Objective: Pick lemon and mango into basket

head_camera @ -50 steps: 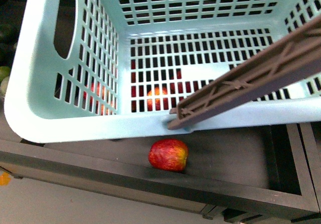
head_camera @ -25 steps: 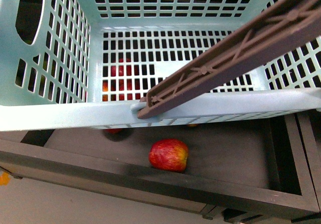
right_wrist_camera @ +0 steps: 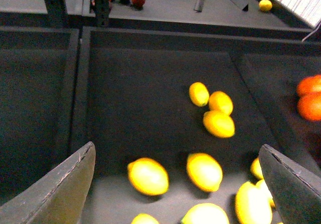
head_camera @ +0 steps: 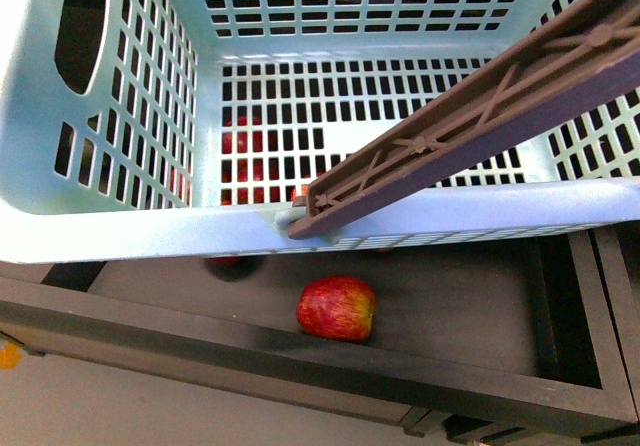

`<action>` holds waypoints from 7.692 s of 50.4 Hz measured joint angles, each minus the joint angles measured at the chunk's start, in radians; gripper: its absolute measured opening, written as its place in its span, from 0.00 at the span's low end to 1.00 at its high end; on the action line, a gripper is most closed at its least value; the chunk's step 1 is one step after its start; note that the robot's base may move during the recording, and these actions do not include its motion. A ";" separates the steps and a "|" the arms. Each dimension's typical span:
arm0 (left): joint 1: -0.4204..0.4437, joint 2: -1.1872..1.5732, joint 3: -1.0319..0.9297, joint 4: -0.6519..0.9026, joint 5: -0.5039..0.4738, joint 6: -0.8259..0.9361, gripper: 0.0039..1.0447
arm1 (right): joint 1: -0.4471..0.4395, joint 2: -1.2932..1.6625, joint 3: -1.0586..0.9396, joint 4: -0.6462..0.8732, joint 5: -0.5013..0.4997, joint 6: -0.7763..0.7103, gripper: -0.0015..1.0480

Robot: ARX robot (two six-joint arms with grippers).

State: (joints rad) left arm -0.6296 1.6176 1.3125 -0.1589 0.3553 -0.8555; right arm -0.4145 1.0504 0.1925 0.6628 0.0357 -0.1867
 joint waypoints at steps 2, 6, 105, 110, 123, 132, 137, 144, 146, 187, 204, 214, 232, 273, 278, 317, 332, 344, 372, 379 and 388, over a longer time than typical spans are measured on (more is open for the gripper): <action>0.000 0.000 0.000 0.000 -0.002 0.002 0.04 | -0.017 0.102 0.028 0.073 -0.018 -0.037 0.92; 0.000 0.000 0.000 0.000 0.000 0.002 0.04 | -0.056 0.411 0.144 0.233 -0.077 -0.164 0.92; 0.000 0.000 0.000 0.000 0.005 0.002 0.04 | -0.152 1.405 0.882 -0.152 -0.361 -0.454 0.63; 0.000 0.000 0.000 0.000 0.005 0.002 0.04 | -0.171 1.279 0.792 -0.125 -0.428 -0.436 0.63; 0.000 0.000 0.000 0.000 0.005 0.002 0.04 | -0.188 0.911 0.591 -0.124 -0.609 -0.352 0.63; 0.000 0.000 0.000 0.000 0.005 0.002 0.04 | -0.165 0.544 0.476 -0.174 -0.743 -0.216 0.63; 0.000 0.000 0.000 0.000 0.005 0.002 0.04 | -0.091 0.275 0.436 -0.203 -0.756 -0.111 0.63; 0.000 0.000 0.000 0.000 0.006 0.002 0.04 | 0.042 0.079 0.417 -0.211 -0.670 -0.070 0.63; 0.000 0.000 0.000 0.000 0.006 0.002 0.04 | 0.083 0.052 0.414 -0.207 -0.647 -0.062 0.63; 0.002 0.001 0.000 -0.003 -0.004 0.005 0.04 | 0.413 -0.031 0.272 -0.088 -0.035 0.167 0.62; 0.001 0.001 0.000 -0.003 0.004 0.005 0.04 | 0.414 -0.162 0.071 -0.045 -0.035 0.173 0.15; 0.001 0.001 0.000 -0.003 0.004 0.006 0.04 | 0.414 -0.239 -0.005 -0.047 -0.035 0.176 0.02; 0.000 0.001 0.000 -0.003 0.005 0.005 0.04 | 0.414 -0.402 -0.102 -0.114 -0.035 0.176 0.02; -0.010 0.002 0.000 -0.003 0.019 0.000 0.04 | 0.413 -0.472 -0.125 -0.153 -0.032 0.179 0.92; -0.010 0.002 0.001 -0.003 0.011 0.002 0.04 | 0.414 -0.472 -0.126 -0.153 -0.035 0.179 0.92; 0.001 0.002 0.002 -0.003 -0.002 0.010 0.04 | 0.414 -0.472 -0.131 -0.153 -0.035 0.180 0.92; 0.001 0.002 0.002 -0.003 0.005 0.007 0.04 | 0.414 -0.472 -0.132 -0.153 -0.035 0.180 0.92; 0.002 0.002 0.002 -0.004 0.003 0.006 0.04 | 0.414 -0.473 -0.132 -0.153 -0.036 0.180 0.92; 0.001 0.002 0.002 -0.004 0.004 0.006 0.04 | 0.414 -0.472 -0.132 -0.153 -0.035 0.180 0.92; 0.001 0.002 0.002 -0.004 0.002 0.006 0.04 | 0.414 -0.472 -0.132 -0.153 -0.036 0.180 0.92; 0.001 0.002 0.002 -0.004 0.004 0.006 0.04 | 0.414 -0.472 -0.132 -0.153 -0.036 0.180 0.92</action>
State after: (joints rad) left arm -0.6285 1.6196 1.3144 -0.1631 0.3595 -0.8497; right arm -0.0002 0.5785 0.0601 0.5095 -0.0006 -0.0071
